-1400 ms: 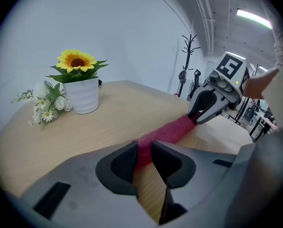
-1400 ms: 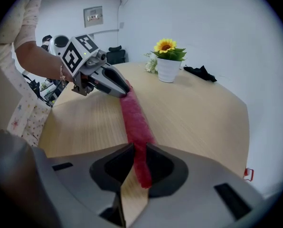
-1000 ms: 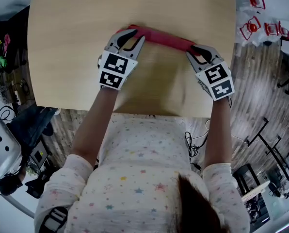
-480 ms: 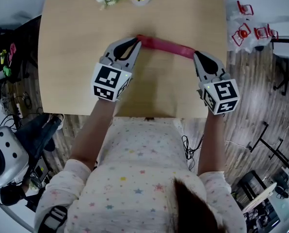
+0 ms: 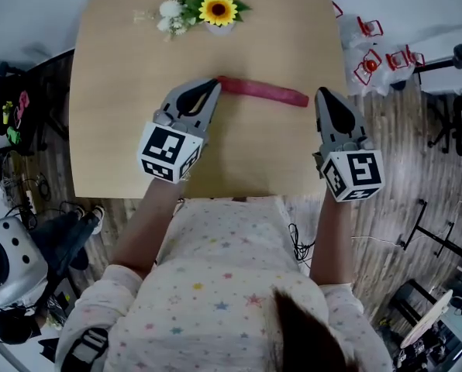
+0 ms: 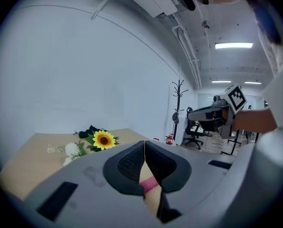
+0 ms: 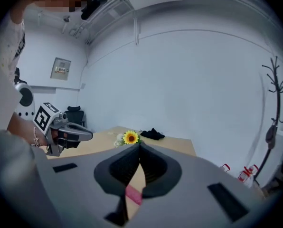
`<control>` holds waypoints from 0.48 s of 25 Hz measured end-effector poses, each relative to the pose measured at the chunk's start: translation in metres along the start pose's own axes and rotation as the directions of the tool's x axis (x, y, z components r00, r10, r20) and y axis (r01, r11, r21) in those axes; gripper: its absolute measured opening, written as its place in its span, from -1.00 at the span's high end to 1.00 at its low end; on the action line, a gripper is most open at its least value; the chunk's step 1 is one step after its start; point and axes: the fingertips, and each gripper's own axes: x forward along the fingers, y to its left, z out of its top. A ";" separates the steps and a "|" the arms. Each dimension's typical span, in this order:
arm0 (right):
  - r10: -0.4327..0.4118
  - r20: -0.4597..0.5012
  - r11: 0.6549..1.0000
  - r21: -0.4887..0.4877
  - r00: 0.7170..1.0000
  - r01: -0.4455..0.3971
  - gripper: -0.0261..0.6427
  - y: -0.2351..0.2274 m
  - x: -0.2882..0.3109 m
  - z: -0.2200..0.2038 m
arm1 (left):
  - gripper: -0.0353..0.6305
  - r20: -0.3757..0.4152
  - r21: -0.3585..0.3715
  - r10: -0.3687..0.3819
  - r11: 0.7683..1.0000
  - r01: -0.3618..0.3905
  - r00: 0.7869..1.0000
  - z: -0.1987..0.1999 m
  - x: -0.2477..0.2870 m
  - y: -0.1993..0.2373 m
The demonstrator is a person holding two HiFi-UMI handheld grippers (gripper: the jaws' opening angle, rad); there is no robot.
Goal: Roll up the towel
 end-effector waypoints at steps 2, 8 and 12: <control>-0.013 0.040 1.000 0.022 0.999 0.013 0.92 0.001 -0.009 0.011 | 0.85 0.018 0.003 0.006 1.000 -0.006 1.000 0.009 -0.006 -0.001; -0.073 0.118 0.997 0.012 0.990 0.072 0.92 0.005 -0.027 0.034 | 0.85 0.079 0.074 0.031 0.997 -0.037 0.996 0.040 -0.020 0.002; -0.106 0.156 0.994 -0.007 0.982 0.109 0.92 0.006 -0.036 0.044 | 0.85 0.111 0.098 0.032 0.994 -0.043 0.993 0.053 -0.024 0.003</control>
